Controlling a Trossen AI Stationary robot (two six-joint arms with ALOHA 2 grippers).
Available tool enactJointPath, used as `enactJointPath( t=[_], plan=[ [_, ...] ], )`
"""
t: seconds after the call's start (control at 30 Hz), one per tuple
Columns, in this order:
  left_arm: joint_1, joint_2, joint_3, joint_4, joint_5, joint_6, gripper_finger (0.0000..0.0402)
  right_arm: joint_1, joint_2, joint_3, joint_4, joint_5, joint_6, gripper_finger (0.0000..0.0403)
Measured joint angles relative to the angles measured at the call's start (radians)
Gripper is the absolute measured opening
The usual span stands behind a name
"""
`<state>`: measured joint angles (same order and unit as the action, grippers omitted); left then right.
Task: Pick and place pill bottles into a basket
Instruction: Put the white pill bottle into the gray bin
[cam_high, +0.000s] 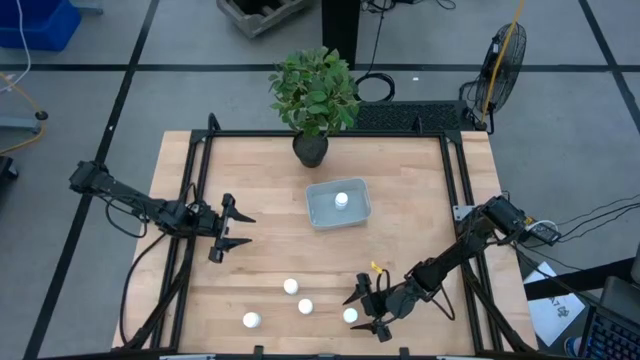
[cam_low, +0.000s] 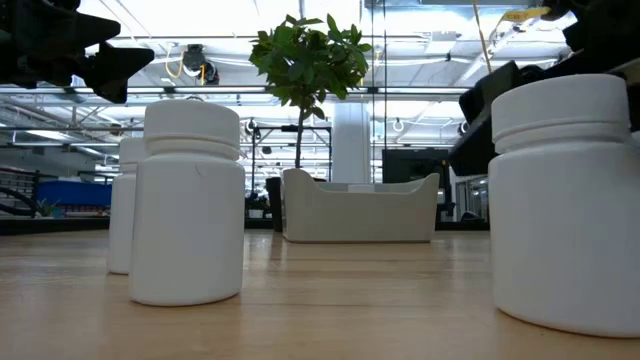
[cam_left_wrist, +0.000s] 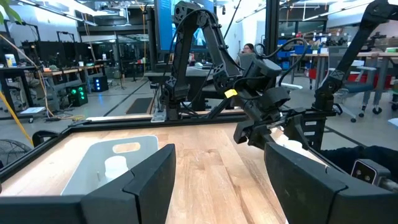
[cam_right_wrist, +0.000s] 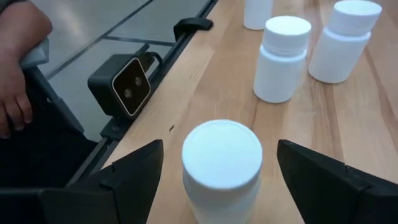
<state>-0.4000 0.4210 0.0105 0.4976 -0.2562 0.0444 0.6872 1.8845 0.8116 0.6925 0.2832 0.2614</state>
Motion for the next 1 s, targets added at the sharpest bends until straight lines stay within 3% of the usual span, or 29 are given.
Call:
enactJointPath(
  t=[0.27, 0.67, 1.0],
  plan=[
    [0.000, 0.000, 0.000, 0.000, 0.000, 0.000, 0.0251, 0.000, 0.000, 0.000, 0.001, 0.000, 0.000, 0.0257],
    [0.000, 0.000, 0.000, 0.000, 0.000, 0.000, 0.0251, -0.002, 0.000, 0.000, 0.002, 0.000, 0.000, 0.0151],
    [0.000, 0.000, 0.000, 0.000, 0.000, 0.000, 0.0251, -0.013, -0.017, 0.000, 0.000, -0.001, -0.011, 0.0169]
  ],
)
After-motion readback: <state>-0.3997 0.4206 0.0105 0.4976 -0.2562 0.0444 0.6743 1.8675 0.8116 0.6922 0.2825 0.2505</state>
